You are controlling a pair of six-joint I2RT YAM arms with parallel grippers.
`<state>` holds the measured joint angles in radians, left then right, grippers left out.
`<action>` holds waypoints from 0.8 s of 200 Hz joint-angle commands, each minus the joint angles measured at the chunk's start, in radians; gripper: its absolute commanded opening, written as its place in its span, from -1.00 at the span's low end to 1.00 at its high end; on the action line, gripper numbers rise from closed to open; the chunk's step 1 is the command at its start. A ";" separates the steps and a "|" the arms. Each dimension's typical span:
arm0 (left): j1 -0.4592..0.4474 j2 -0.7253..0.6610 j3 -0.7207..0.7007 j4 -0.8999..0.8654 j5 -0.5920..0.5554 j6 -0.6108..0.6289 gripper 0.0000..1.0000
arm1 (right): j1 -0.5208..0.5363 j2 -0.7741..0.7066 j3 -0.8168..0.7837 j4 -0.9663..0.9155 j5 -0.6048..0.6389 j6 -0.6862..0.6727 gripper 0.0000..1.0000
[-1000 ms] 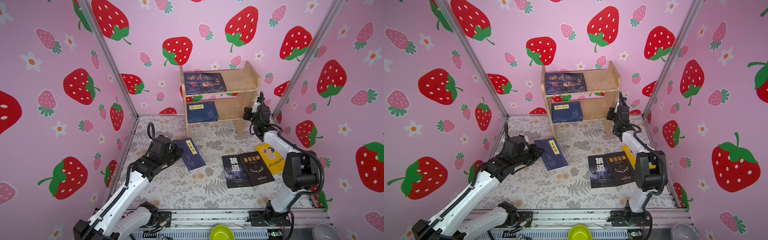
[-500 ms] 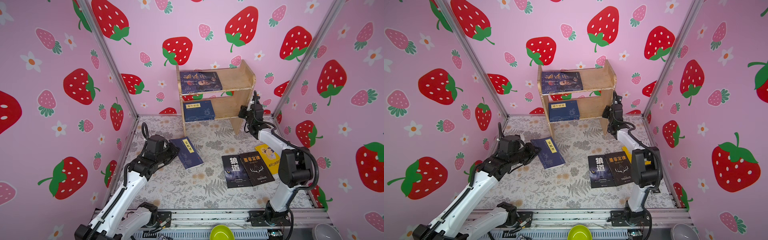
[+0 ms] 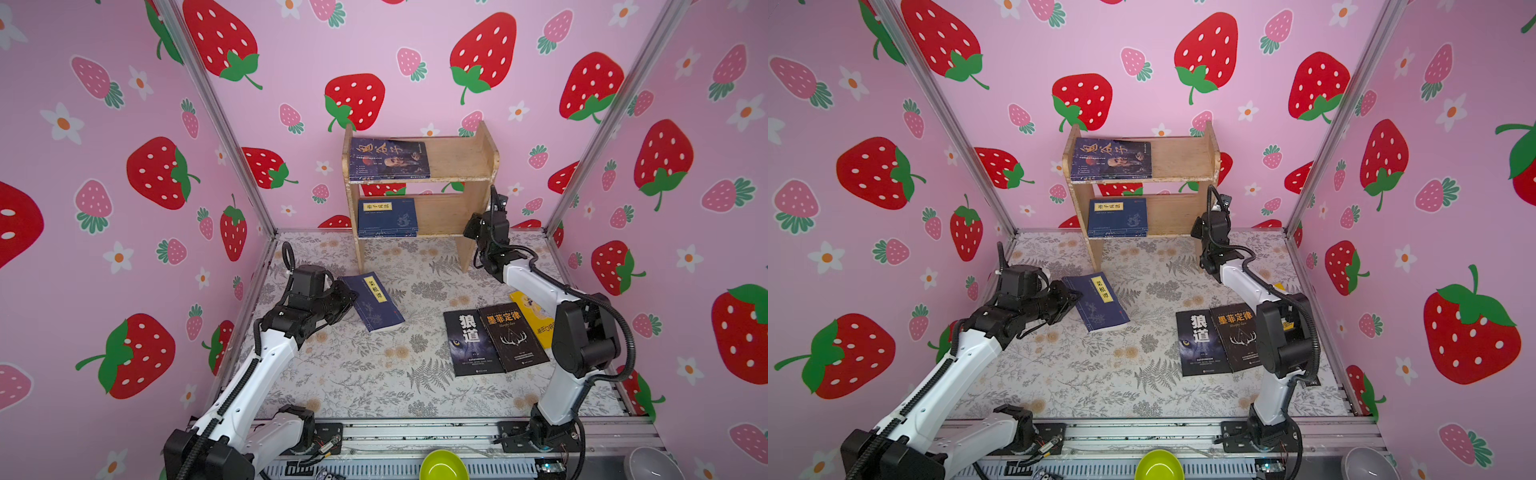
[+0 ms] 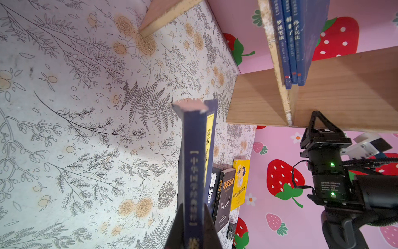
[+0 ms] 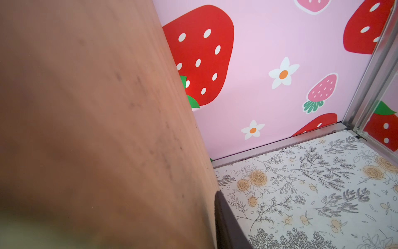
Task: Stacking books/files
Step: Move the bookshelf to the top-center of the table.
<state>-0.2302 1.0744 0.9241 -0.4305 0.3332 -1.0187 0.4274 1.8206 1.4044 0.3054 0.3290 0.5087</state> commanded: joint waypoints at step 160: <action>-0.084 -0.020 0.258 0.229 -0.048 -0.144 -1.00 | 0.002 -0.553 -0.310 -0.268 -0.353 0.536 0.74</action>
<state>-0.2775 1.0374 1.1305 -0.3378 0.3447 -1.1240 0.4290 1.3132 1.1843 0.0551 0.1436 0.8902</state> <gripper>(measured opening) 0.112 0.862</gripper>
